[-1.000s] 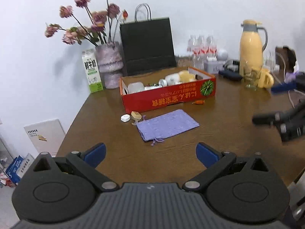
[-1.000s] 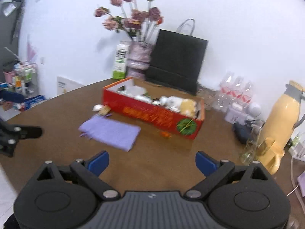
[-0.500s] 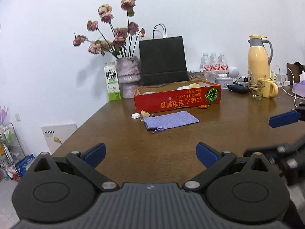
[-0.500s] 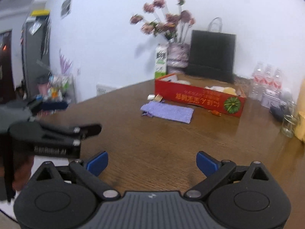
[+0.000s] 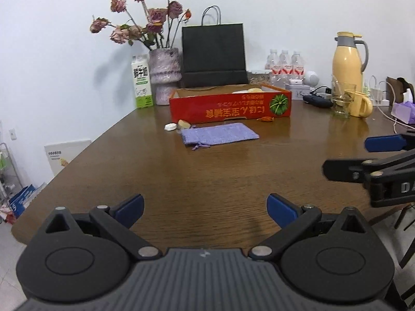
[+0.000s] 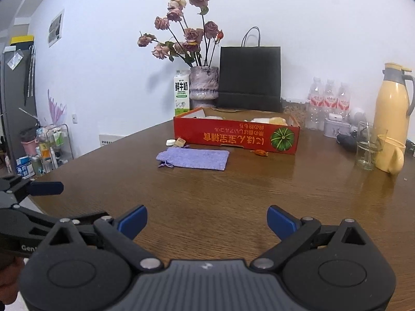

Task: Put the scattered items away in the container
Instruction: 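Withdraw both tools from the box toward the purple cloth, then grasp the small white square piece with left tool while right tool grasps the beige wooden block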

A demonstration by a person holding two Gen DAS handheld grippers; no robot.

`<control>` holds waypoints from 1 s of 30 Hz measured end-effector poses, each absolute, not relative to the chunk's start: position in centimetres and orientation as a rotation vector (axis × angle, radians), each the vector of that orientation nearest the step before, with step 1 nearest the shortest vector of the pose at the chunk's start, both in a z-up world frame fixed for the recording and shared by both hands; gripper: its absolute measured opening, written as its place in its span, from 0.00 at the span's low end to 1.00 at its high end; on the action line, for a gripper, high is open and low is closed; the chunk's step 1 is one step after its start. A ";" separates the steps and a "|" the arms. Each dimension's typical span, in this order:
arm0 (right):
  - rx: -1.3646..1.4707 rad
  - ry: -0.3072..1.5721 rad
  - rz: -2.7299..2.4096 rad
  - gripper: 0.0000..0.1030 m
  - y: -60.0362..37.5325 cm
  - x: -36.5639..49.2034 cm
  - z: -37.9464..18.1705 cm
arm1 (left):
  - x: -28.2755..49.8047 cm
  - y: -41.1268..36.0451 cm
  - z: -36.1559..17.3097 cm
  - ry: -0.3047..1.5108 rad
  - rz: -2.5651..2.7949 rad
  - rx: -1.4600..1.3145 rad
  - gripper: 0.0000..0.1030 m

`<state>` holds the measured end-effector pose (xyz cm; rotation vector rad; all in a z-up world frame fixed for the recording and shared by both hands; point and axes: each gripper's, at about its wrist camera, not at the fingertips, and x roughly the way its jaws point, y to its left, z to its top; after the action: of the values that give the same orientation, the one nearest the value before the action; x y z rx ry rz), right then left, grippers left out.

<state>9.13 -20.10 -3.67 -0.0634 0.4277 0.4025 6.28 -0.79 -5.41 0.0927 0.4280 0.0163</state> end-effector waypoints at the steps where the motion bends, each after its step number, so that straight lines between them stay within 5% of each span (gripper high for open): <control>1: -0.062 0.430 0.400 0.96 -20.0 9.3 -3.7 | 6.3 -1.0 -5.4 0.408 0.016 0.104 1.00; 6: -0.025 0.451 0.399 0.94 -19.6 11.5 -3.6 | 7.4 -1.5 -4.6 0.330 0.025 0.192 1.00; 10: 0.002 0.483 0.422 0.78 -19.1 14.7 -2.9 | 10.8 0.7 -3.4 0.362 0.021 0.123 1.00; 16: 0.075 0.538 0.426 0.70 -17.9 21.1 -1.6 | 17.8 4.5 -1.8 0.478 -0.009 0.054 1.00; 22: 0.037 0.579 0.457 0.63 -15.2 27.3 -1.2 | 23.2 8.6 -0.5 0.381 -0.071 0.053 0.98; 26: 0.030 0.612 0.495 0.60 -13.1 30.8 -1.5 | 28.8 10.9 -1.4 0.442 -0.146 0.081 0.76; 30: 0.059 0.655 0.541 0.58 -10.7 34.5 -1.6 | 34.9 11.8 -3.5 0.606 -0.257 0.155 0.74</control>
<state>34.49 -10.74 -1.62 0.0591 0.6550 0.5409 34.89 11.82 -3.49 0.1555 0.6058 -0.2571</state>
